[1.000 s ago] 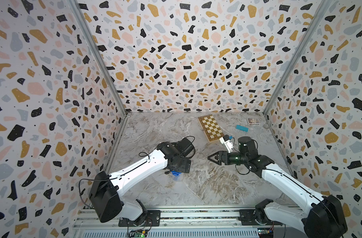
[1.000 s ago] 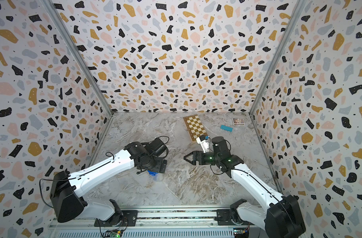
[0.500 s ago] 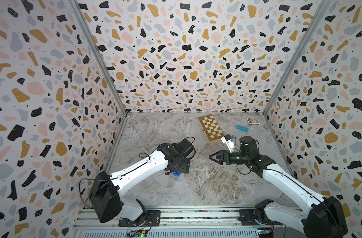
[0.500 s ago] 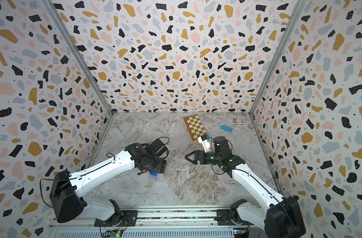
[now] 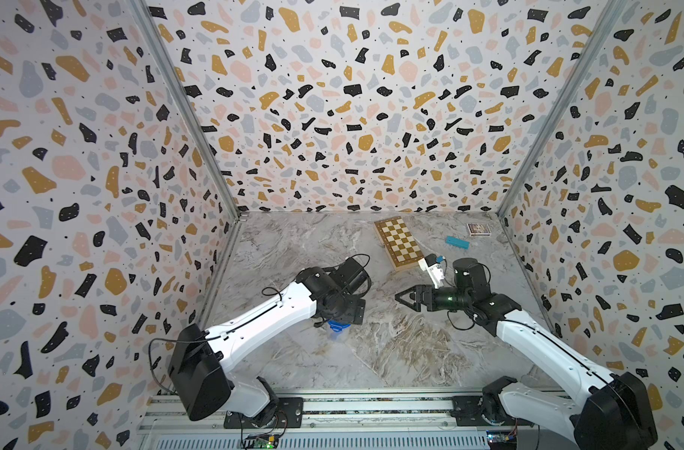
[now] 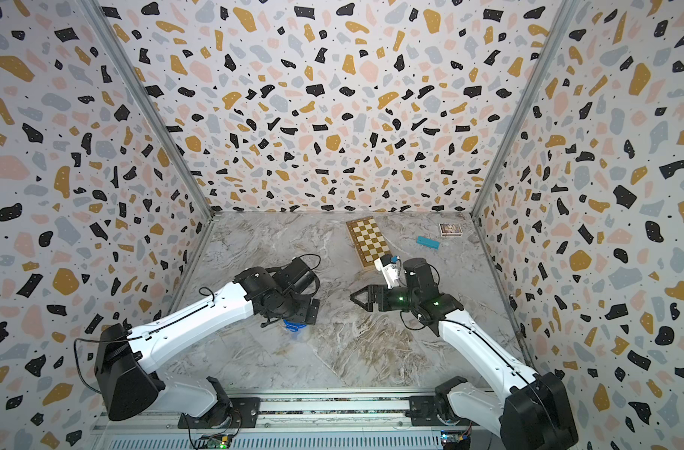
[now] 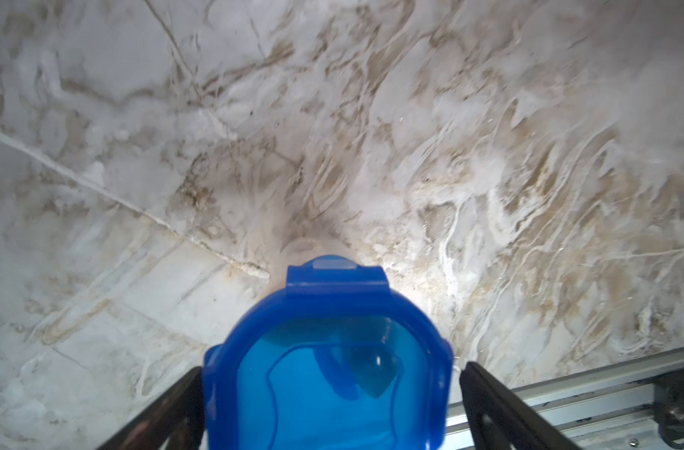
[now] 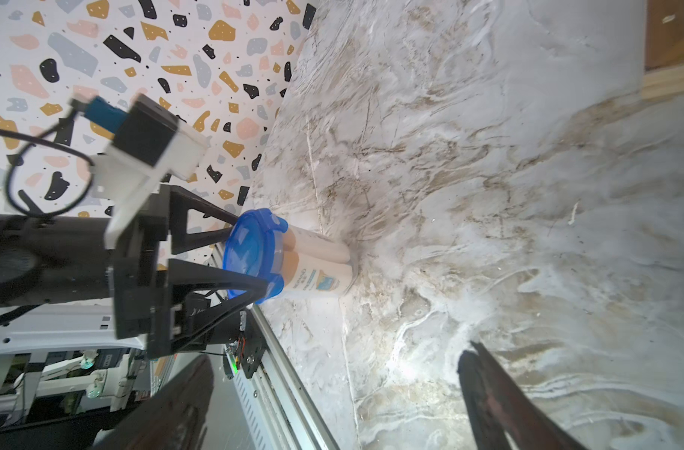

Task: Pack away toiletry kits
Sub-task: Close the fastener on the container, then reset both arms

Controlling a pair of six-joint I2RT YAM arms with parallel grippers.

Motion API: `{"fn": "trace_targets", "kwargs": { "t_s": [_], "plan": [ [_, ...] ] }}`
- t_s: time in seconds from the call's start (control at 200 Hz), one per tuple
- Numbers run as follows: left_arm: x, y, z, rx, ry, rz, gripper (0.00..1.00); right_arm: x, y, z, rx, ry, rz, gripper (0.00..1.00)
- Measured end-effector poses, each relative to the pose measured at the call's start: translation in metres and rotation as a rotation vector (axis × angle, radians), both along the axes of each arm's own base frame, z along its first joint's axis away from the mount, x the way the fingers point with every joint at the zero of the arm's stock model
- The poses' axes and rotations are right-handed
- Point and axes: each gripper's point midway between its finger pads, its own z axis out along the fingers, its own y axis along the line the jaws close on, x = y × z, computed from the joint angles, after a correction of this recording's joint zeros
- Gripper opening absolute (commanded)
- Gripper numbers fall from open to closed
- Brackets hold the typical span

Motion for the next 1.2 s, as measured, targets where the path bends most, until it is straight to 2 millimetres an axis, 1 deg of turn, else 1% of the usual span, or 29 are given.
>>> {"fn": "trace_targets", "kwargs": {
  "t_s": [0.105, 0.165, 0.22, 0.255, 0.325, 0.41, 0.496, 0.541, 0.561, 0.611, 0.656, 0.706, 0.716, 0.806, 0.841, 0.896, 0.946, 1.001, 1.046, 1.196],
  "plan": [
    [0.009, -0.006, 0.026, -0.041, -0.068, -0.026, 0.99, 0.011, -0.011, -0.003, -0.031, -0.023, -0.052, 1.00],
    [0.015, -0.003, 0.042, -0.054, -0.109, -0.029, 0.99, 0.019, -0.020, -0.006, -0.054, -0.035, -0.091, 1.00],
    [0.021, 0.006, 0.053, -0.062, -0.141, -0.018, 0.99, 0.027, -0.030, -0.009, -0.077, -0.044, -0.132, 1.00],
    [0.024, 0.016, 0.059, -0.062, -0.158, 0.002, 0.99, 0.033, -0.037, -0.010, -0.094, -0.052, -0.161, 1.00],
    [0.033, 0.041, 0.068, -0.052, -0.200, 0.059, 0.99, 0.045, -0.053, -0.010, -0.132, -0.082, -0.222, 1.00],
    [0.046, 0.080, 0.079, -0.036, -0.301, 0.154, 0.99, 0.060, -0.076, -0.005, -0.191, -0.147, -0.313, 1.00],
    [0.055, 0.121, 0.080, 0.000, -0.428, 0.264, 0.99, 0.078, -0.102, 0.006, -0.258, -0.253, -0.414, 0.99],
    [0.059, 0.147, 0.076, 0.035, -0.497, 0.338, 0.99, 0.087, -0.116, 0.013, -0.294, -0.328, -0.470, 0.99],
    [0.060, 0.155, 0.073, 0.049, -0.520, 0.362, 0.99, 0.091, -0.123, 0.016, -0.310, -0.362, -0.498, 0.98],
    [0.065, 0.177, 0.059, 0.103, -0.572, 0.412, 0.99, 0.099, -0.140, 0.018, -0.354, -0.439, -0.560, 0.98],
    [0.070, 0.196, 0.041, 0.163, -0.610, 0.455, 0.99, 0.104, -0.154, 0.012, -0.401, -0.490, -0.605, 0.98],
    [0.074, 0.210, 0.019, 0.230, -0.632, 0.473, 0.99, 0.106, -0.166, -0.005, -0.466, -0.523, -0.631, 0.98],
    [0.074, 0.211, 0.016, 0.237, -0.634, 0.475, 0.99, 0.106, -0.169, -0.009, -0.478, -0.527, -0.634, 0.98],
    [0.075, 0.221, -0.032, 0.327, -0.627, 0.457, 0.99, 0.103, -0.183, -0.048, -0.581, -0.540, -0.638, 0.99],
    [0.074, 0.223, -0.045, 0.349, -0.631, 0.445, 0.99, 0.100, -0.186, -0.062, -0.611, -0.542, -0.634, 0.99],
    [0.073, 0.226, -0.060, 0.371, -0.657, 0.433, 0.99, 0.097, -0.192, -0.077, -0.638, -0.547, -0.638, 0.99],
    [0.075, 0.228, -0.071, 0.391, -0.687, 0.418, 0.98, 0.097, -0.194, -0.083, -0.647, -0.566, -0.642, 0.99],
    [0.078, 0.229, -0.079, 0.407, -0.711, 0.399, 0.99, 0.100, -0.196, -0.086, -0.651, -0.596, -0.649, 0.99],
    [0.082, 0.229, -0.082, 0.408, -0.721, 0.386, 0.99, 0.104, -0.197, -0.085, -0.651, -0.622, -0.656, 0.99],
    [0.110, 0.231, -0.069, 0.334, -0.830, 0.404, 0.99, 0.117, -0.196, -0.082, -0.649, -0.697, -0.667, 0.98]
  ]
}}
